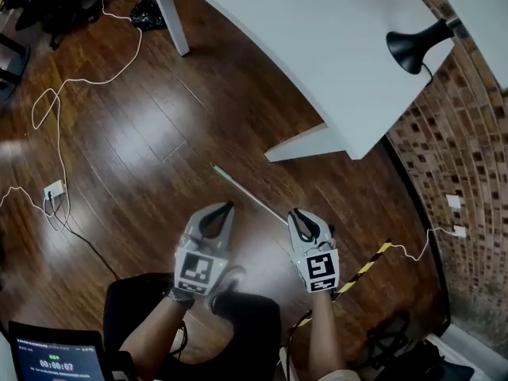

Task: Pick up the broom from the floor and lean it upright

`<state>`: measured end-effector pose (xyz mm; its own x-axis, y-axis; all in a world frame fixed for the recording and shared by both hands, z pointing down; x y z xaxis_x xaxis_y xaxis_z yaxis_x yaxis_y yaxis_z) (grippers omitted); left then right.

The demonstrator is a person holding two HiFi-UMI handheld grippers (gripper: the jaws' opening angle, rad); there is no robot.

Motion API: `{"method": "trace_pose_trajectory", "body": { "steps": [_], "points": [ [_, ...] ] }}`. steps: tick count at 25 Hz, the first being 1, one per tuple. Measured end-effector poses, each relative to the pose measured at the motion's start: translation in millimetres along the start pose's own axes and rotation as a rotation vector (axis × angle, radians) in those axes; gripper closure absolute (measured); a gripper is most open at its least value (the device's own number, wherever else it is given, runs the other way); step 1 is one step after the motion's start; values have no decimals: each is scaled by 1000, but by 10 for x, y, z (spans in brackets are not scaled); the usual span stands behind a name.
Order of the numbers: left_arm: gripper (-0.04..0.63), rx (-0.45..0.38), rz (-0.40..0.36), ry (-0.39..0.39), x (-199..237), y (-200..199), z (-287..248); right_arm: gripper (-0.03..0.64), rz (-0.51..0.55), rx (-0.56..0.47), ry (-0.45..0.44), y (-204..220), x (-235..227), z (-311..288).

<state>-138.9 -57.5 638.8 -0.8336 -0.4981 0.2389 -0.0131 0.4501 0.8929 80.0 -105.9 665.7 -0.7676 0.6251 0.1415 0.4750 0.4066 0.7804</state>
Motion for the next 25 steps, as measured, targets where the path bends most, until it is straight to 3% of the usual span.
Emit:
{"method": "trace_pose_trajectory", "body": {
  "steps": [14,19,25],
  "points": [
    [595,38,30,-151,719,2715,-915,545,253,130,-176,2459,642,-1971],
    [595,79,6,-192,842,3148,-1076,522,362,253,-310,3054,854,-2466],
    [595,92,30,-239,935,3371,-1040,491,487,341,-410,3306,1103,-2938]
  ]
}}
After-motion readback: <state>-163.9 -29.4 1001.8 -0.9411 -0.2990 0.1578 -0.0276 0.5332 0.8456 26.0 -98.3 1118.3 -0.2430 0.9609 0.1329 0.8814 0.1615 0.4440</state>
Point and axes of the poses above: the fingertips, and each gripper's own axes: z backward along the fingers, x to its left, y out of its underside, the point moved 8 cm from there along z, backward along the fingers, and after that the axes turned 15 degrees about y, right-handed, at the moved point
